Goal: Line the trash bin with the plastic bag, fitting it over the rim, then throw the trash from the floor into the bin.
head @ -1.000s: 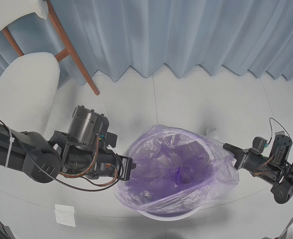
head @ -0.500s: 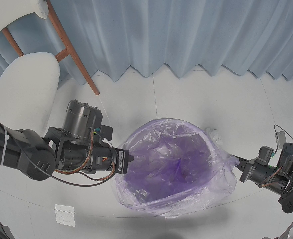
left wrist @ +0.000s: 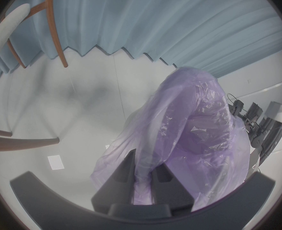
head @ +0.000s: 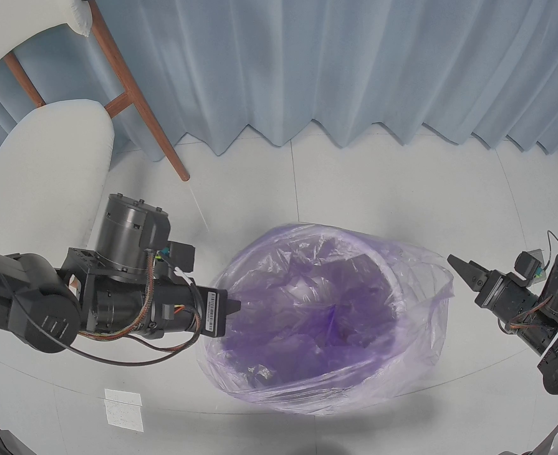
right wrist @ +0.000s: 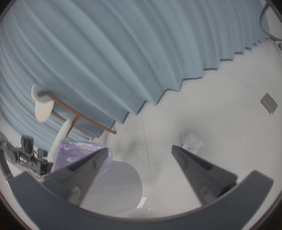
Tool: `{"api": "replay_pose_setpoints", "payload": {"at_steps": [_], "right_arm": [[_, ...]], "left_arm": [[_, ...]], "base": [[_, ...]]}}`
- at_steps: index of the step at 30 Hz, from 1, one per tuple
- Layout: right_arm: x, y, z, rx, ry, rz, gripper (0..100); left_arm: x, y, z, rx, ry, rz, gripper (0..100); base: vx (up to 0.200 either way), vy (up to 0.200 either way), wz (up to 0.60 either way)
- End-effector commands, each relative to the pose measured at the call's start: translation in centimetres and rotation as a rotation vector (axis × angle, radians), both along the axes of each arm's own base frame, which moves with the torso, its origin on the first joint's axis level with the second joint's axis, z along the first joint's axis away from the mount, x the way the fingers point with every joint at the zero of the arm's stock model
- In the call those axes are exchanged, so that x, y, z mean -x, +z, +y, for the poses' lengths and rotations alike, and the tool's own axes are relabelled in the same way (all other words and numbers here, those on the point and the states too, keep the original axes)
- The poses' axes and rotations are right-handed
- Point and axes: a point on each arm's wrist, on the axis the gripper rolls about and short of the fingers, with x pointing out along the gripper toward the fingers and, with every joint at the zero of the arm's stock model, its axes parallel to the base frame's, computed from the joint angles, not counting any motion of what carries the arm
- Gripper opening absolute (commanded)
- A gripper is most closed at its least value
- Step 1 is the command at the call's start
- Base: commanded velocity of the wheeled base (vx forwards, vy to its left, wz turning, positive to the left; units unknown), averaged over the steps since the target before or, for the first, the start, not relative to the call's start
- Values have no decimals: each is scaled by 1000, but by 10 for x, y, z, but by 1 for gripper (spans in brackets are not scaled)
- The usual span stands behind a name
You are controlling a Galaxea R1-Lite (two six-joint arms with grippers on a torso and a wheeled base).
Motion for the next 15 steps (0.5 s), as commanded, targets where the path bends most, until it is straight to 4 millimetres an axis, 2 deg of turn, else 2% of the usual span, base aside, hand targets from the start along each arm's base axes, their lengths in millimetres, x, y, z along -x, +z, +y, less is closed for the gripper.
{"api": "replay_pose_setpoints", "payload": {"at_steps": [1,5,12,15], "right_arm": [[27,21,-1,-103,-39,-43,100],[59,14,22,-97,119,39,100],[77,12,53,-80,325,79,100],[76,11,63,-72,365,86,100]], "left_arm": [[1,10,18,43,85,-7,0],[-5,12,23,64,132,1,0],[0,14,25,89,211,20,0],[0,11,26,92,251,34,0]], "base": [[0,0,0],[0,0,0],[0,0,0],[0,0,0]]}}
